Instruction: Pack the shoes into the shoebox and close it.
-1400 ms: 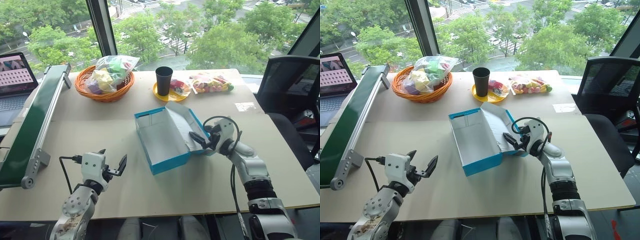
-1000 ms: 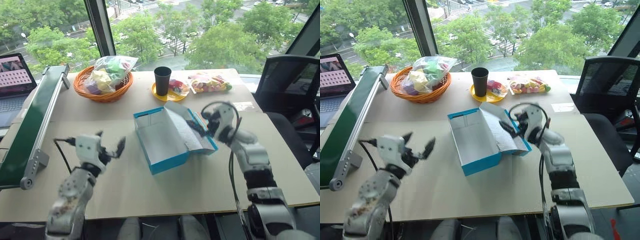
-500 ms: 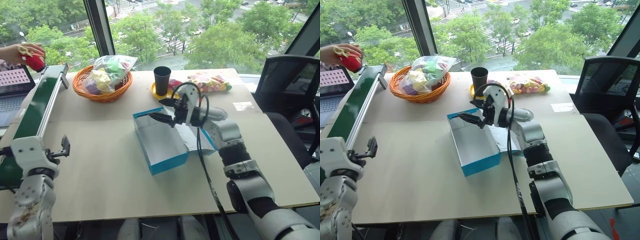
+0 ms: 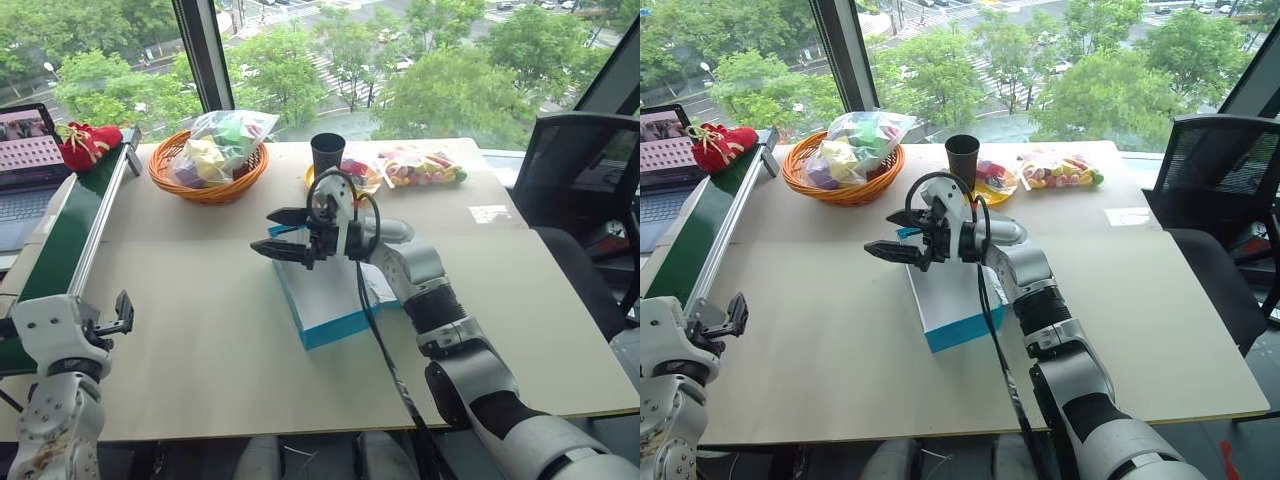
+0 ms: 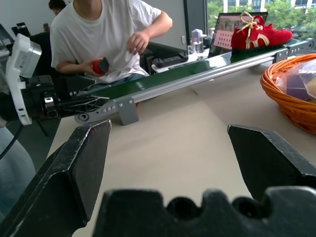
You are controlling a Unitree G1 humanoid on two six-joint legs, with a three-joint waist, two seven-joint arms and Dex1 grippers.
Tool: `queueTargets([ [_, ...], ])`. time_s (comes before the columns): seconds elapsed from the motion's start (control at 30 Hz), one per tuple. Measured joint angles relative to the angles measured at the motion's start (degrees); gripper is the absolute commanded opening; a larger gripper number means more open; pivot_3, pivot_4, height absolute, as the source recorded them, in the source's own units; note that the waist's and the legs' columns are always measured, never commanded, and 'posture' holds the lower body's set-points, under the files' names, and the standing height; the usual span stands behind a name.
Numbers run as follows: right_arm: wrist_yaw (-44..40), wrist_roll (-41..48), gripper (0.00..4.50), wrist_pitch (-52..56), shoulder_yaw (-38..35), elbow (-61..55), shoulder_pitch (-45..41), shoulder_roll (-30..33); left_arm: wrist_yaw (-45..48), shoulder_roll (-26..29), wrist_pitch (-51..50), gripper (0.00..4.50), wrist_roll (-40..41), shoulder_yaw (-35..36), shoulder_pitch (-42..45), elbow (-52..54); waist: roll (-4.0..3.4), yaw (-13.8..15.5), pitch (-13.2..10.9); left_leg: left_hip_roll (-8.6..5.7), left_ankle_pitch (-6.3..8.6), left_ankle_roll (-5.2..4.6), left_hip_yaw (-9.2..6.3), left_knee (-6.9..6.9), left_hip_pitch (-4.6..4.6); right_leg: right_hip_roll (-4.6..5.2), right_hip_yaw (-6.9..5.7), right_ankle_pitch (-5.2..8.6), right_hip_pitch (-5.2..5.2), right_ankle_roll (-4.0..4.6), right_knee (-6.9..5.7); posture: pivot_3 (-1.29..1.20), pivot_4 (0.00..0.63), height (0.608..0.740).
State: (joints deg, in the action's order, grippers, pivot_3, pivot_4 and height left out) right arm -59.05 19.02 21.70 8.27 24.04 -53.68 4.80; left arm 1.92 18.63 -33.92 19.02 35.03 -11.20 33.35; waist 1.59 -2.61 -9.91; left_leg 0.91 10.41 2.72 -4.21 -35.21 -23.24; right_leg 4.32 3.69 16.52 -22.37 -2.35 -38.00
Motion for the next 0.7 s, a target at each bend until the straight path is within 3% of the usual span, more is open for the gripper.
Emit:
queueTargets([
  [0.33,0.6,1.6,4.48,4.7,0.3,-6.5,2.4,-0.1,6.8,5.0,1.7,4.5,3.8,7.1,0.2,-9.8,0.01,-0.1,0.0,0.02,0.0,0.01,0.0,0.05,0.0,0.0,-0.01,0.0,-0.04,0.01,0.0,0.0,0.15,0.738],
  [0.5,0.6,1.5,4.48,5.0,1.3,-6.8,3.1,0.5,10.5,10.3,3.8,4.5,5.2,12.0,0.0,-14.3,0.02,-0.2,0.0,0.02,0.0,0.01,0.01,0.05,0.04,-0.01,-0.01,0.0,-0.04,0.01,0.0,0.0,0.15,0.738],
  [0.7,-0.8,-0.5,4.48,4.4,5.7,-8.1,3.4,2.0,20.7,15.9,10.3,4.5,7.8,16.1,-1.9,-23.2,0.03,-0.2,0.0,0.04,0.0,0.02,0.02,0.18,0.02,-0.01,-0.01,0.02,-0.15,0.04,0.02,0.0,0.15,0.738],
])
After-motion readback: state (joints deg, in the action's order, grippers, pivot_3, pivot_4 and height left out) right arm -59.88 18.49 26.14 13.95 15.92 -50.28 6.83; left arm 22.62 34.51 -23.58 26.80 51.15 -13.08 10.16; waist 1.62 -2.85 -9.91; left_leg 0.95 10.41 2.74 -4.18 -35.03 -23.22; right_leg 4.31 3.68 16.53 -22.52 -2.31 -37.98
